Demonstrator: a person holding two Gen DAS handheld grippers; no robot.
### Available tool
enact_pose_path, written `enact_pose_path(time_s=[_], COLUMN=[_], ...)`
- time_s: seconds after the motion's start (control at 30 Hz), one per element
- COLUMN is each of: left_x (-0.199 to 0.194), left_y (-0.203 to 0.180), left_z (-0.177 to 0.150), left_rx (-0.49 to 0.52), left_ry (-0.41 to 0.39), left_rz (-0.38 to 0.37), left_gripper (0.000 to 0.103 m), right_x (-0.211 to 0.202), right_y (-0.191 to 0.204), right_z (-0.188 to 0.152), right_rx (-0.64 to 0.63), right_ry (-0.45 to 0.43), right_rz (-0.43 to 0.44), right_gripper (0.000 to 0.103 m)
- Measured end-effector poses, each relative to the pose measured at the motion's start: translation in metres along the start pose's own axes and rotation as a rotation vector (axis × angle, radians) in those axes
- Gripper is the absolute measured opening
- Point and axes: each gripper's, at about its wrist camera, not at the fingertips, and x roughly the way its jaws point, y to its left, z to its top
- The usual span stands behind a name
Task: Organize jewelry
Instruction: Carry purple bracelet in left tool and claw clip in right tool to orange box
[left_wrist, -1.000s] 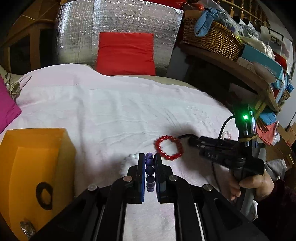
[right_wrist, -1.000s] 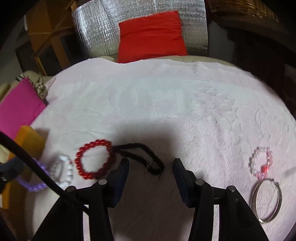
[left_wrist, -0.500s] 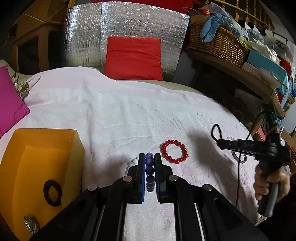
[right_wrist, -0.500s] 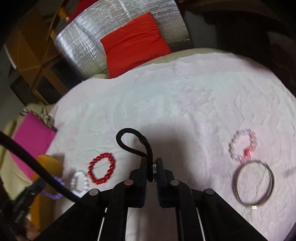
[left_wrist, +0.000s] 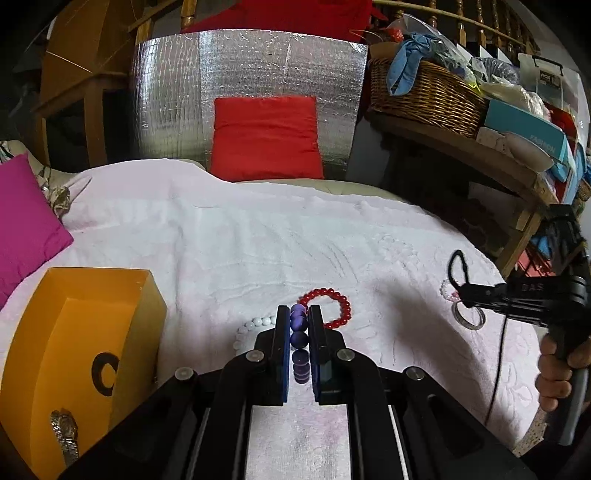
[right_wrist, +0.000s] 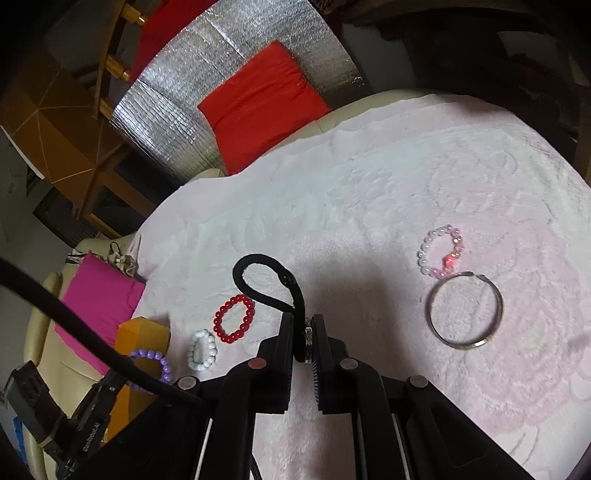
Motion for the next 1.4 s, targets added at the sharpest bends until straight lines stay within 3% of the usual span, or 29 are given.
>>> enact_pose_path(time_s=[0.5, 1.4], left_x=[-0.014, -0.06], left_y=[0.001, 0.038], left_z=[0.001, 0.004], left_rx=[0.034, -0.025], left_ry=[-0.046, -0.143], left_rz=[0.141, 0.251], left_gripper=[0.01, 0.01], right_x=[0.003, 0.028], right_y=[0.028, 0.096], right_z=[-0.023, -0.048], right_rx=[-0.052, -0.197], right_ry=[0.033, 0.052], right_rz=[0.025, 0.125], right_gripper=[0.01, 0.01])
